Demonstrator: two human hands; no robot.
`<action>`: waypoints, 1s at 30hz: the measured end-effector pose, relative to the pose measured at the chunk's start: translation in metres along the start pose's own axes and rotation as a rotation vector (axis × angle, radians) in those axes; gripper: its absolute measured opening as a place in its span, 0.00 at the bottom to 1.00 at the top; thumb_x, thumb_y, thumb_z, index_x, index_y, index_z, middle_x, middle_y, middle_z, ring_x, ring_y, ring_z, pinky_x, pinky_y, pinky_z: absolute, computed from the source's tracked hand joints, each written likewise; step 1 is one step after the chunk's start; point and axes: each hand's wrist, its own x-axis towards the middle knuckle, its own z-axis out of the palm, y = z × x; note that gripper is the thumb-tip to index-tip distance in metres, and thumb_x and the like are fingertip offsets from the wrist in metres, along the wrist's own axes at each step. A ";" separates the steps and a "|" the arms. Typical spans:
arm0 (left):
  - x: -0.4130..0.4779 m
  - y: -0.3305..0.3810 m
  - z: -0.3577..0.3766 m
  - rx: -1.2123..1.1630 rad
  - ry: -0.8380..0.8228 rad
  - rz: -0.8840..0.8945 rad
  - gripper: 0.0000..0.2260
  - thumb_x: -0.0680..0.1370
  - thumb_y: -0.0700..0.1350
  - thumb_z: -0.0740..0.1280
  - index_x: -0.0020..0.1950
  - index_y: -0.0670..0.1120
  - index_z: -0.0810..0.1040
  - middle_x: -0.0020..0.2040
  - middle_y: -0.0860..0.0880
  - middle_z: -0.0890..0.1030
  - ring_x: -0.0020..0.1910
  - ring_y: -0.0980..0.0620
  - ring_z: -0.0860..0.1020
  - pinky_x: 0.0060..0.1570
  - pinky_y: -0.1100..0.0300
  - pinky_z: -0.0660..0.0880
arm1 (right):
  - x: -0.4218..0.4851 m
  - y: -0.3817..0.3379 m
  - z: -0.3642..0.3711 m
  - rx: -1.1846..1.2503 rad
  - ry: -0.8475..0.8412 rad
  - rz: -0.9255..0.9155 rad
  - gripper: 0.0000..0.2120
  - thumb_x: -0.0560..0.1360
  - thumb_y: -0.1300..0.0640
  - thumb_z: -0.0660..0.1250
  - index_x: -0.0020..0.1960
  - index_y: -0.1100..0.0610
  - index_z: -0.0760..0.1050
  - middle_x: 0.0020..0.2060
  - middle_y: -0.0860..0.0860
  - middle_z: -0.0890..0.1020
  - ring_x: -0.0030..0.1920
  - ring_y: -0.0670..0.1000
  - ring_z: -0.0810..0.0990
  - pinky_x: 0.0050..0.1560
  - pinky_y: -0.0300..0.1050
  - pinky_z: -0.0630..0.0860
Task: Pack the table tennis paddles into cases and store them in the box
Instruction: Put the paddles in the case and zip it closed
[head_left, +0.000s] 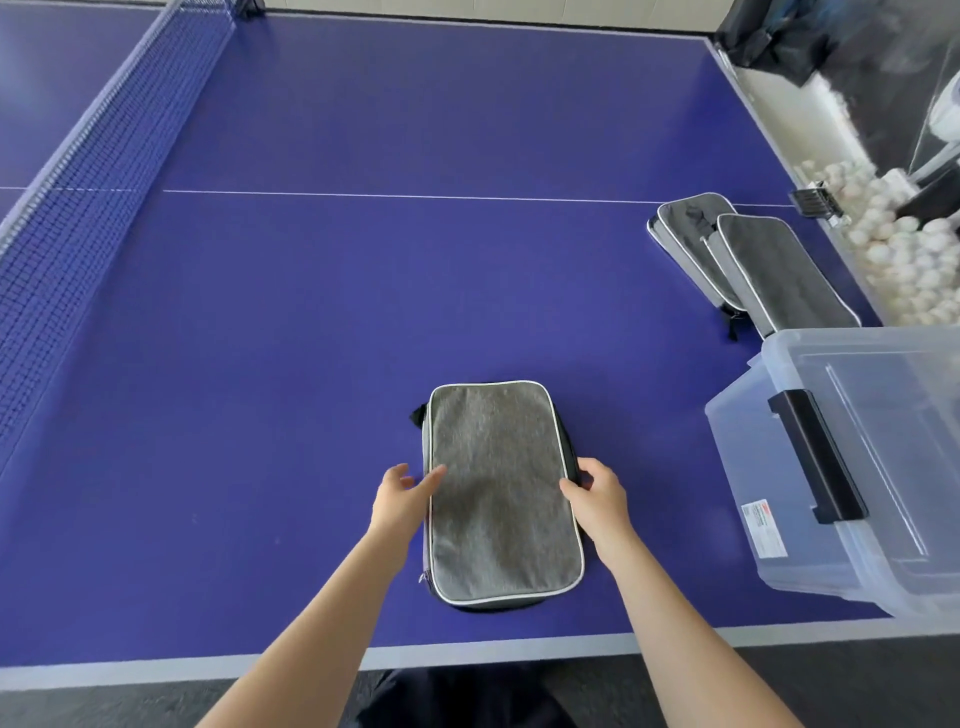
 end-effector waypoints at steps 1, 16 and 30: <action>0.004 0.000 0.004 -0.008 -0.015 -0.019 0.33 0.75 0.55 0.71 0.75 0.46 0.62 0.68 0.47 0.72 0.61 0.47 0.73 0.65 0.47 0.71 | 0.002 0.002 0.001 -0.012 -0.016 0.011 0.09 0.75 0.64 0.64 0.55 0.58 0.76 0.46 0.51 0.79 0.50 0.56 0.79 0.49 0.48 0.74; 0.022 0.006 0.022 -0.061 -0.037 -0.108 0.27 0.68 0.53 0.78 0.59 0.43 0.73 0.51 0.47 0.80 0.47 0.49 0.81 0.39 0.56 0.78 | 0.019 0.016 -0.003 -0.002 -0.235 0.134 0.14 0.80 0.64 0.55 0.60 0.53 0.75 0.54 0.55 0.81 0.56 0.61 0.79 0.59 0.60 0.75; 0.016 0.004 0.028 -0.225 -0.196 -0.148 0.25 0.64 0.47 0.81 0.56 0.46 0.75 0.53 0.45 0.82 0.50 0.46 0.82 0.43 0.51 0.81 | 0.018 0.014 -0.005 -0.053 -0.218 0.095 0.15 0.80 0.64 0.53 0.61 0.54 0.74 0.53 0.56 0.81 0.57 0.63 0.77 0.58 0.61 0.74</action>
